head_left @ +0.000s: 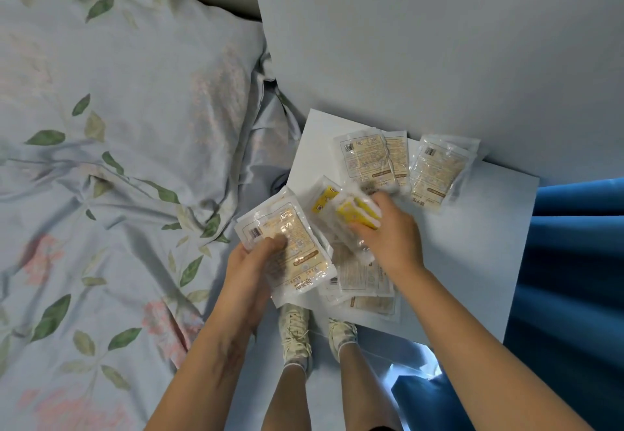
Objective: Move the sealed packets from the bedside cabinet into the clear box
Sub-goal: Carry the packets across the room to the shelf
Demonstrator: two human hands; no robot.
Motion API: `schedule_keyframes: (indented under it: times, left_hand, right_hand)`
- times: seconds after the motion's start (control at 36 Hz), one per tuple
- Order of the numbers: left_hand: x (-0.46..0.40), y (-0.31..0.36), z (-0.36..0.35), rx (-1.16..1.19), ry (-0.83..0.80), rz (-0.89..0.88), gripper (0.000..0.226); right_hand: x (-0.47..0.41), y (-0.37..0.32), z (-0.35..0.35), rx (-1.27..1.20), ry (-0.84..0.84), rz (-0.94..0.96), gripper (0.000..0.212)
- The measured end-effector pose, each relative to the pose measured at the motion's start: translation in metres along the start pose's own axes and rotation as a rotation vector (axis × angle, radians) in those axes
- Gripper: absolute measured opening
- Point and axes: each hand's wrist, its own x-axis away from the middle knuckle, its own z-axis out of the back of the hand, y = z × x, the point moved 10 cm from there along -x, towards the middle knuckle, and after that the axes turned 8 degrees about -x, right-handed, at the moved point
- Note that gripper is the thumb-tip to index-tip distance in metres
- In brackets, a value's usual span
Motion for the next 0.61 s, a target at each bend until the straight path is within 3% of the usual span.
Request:
schedule_keyframes:
  times: [0.08,0.22,0.36,0.44,0.61]
  left_hand:
    - [0.009,0.012,0.001,-0.043,-0.015,-0.054,0.014]
    - [0.043,0.048,-0.005,-0.099,0.002,-0.14,0.019]
    - [0.099,0.096,-0.012,-0.057,0.025,-0.209,0.028]
    - [0.149,0.135,-0.011,-0.091,0.046,-0.303,0.013]
    - [0.256,0.191,0.028,-0.076,0.224,-0.495,0.013]
  right_hand:
    - [0.006,0.0,0.026,-0.364,0.08,-0.066,0.042]
    - [0.031,-0.03,0.057,-0.731,0.023,-0.093,0.042]
    - [0.066,-0.091,0.087,-0.86,-0.067,-0.054,0.034]
    - [0.094,-0.14,0.106,-0.922,-0.141,-0.012,0.032]
    - [0.159,-0.227,0.137,-0.953,-0.224,0.093,0.03]
